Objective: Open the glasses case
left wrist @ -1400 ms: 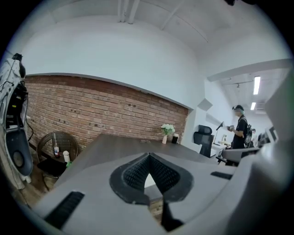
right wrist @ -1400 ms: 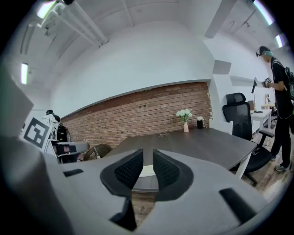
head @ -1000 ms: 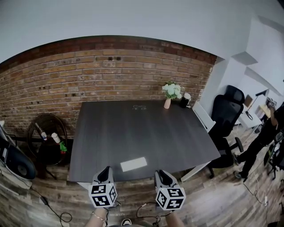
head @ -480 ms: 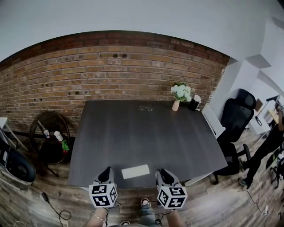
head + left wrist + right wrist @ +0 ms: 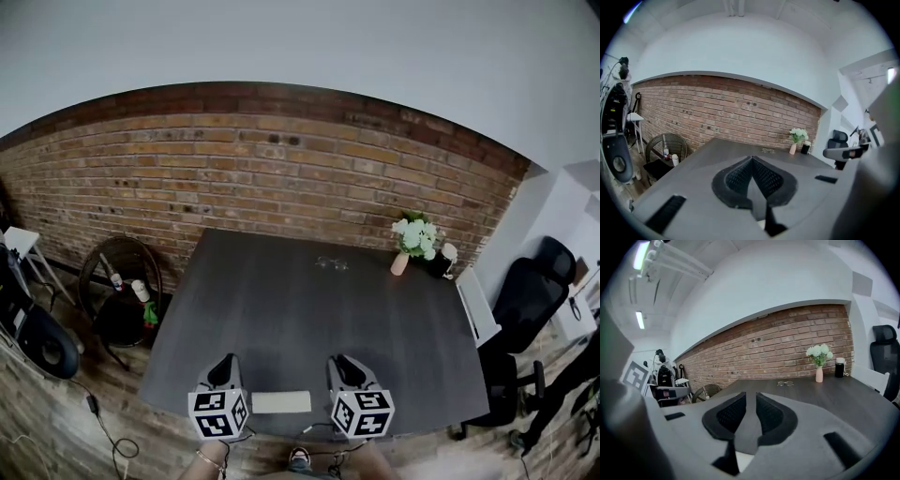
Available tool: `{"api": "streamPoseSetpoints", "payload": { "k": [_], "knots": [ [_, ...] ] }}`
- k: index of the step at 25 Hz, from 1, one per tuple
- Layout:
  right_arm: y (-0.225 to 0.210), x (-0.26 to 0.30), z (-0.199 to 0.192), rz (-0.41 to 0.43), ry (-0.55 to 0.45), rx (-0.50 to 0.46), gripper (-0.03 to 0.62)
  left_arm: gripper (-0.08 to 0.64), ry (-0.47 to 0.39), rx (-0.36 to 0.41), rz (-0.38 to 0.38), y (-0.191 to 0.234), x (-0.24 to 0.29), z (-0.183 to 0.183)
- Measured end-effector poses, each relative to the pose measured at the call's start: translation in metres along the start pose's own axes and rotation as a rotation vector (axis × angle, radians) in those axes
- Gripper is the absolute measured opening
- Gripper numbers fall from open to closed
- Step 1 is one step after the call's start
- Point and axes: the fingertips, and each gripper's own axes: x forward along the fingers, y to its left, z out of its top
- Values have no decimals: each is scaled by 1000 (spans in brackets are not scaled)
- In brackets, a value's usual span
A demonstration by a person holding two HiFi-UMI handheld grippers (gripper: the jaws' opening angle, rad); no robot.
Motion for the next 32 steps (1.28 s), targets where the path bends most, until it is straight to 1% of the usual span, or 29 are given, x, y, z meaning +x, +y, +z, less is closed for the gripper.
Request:
{"api": "streamPoseSetpoints", "payload": {
  "k": [5,12,15,17,22,26,30,32],
  "knots": [
    [-8,40,17,98,22,-35,71,-5,-4,-40,87,6,19,6],
    [-9,83,17,225,67,-65,71,-5,13,-94,209,19,31,-5],
    [-10,96,18,268,79,-70,71,-5,7,-102,246,20,35,-3],
    [-13,105,15,282,90,-68,71,-5,2,-98,255,19,41,0],
    [-10,112,3,299,112,-26,71,-5,15,-77,262,21,42,-3],
    [-4,113,1,307,120,-47,71,-5,6,-84,259,25,42,2],
    [0,108,-9,297,137,-31,72,-5,28,-70,237,24,38,-10],
    [3,104,-15,291,146,-37,74,-5,46,-77,231,27,37,-19]
  ]
}}
